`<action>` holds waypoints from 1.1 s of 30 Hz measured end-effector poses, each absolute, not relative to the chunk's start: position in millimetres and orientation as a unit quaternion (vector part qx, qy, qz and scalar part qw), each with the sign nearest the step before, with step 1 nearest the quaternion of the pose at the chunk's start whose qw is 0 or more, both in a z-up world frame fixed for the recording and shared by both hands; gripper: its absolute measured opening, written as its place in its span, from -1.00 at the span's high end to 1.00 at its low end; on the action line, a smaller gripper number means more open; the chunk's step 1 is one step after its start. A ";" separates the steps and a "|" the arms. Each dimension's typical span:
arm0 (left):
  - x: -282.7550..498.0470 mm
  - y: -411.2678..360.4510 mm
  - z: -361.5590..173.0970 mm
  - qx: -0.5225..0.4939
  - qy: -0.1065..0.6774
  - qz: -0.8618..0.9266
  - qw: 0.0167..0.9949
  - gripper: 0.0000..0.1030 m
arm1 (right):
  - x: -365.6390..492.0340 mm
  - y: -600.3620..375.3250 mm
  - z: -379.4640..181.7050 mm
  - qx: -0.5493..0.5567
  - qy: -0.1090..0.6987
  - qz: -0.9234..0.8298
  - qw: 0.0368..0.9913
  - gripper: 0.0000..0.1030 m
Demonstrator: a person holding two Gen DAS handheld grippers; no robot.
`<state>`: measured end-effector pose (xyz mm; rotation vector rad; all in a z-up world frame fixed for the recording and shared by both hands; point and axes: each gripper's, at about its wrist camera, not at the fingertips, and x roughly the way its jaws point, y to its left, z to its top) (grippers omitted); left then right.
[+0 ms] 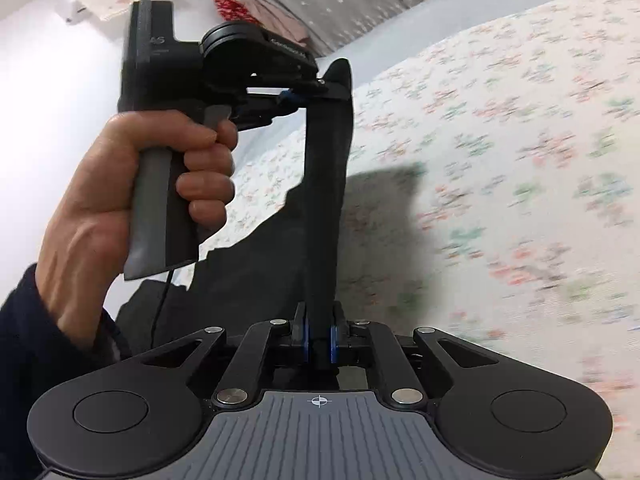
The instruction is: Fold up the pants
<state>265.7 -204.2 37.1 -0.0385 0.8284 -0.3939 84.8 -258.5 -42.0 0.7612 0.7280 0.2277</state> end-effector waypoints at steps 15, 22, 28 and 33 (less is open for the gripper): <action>249.3 -314.7 -54.2 0.002 0.479 -0.183 0.859 0.54 | 0.3 -340.8 -62.3 0.309 0.393 0.034 0.865 0.84; 248.4 -310.5 -37.8 0.012 0.466 -0.200 0.862 0.54 | -4.9 -340.2 -51.2 0.286 0.387 0.031 0.876 0.84; 244.6 -278.3 -17.6 -0.003 0.452 -0.219 0.865 0.54 | -6.7 -322.5 -37.0 0.240 0.371 0.014 0.897 0.83; 238.4 -241.7 -4.6 -0.009 0.433 -0.222 0.874 0.54 | -6.4 -283.8 -24.8 0.146 0.355 -0.002 0.923 0.83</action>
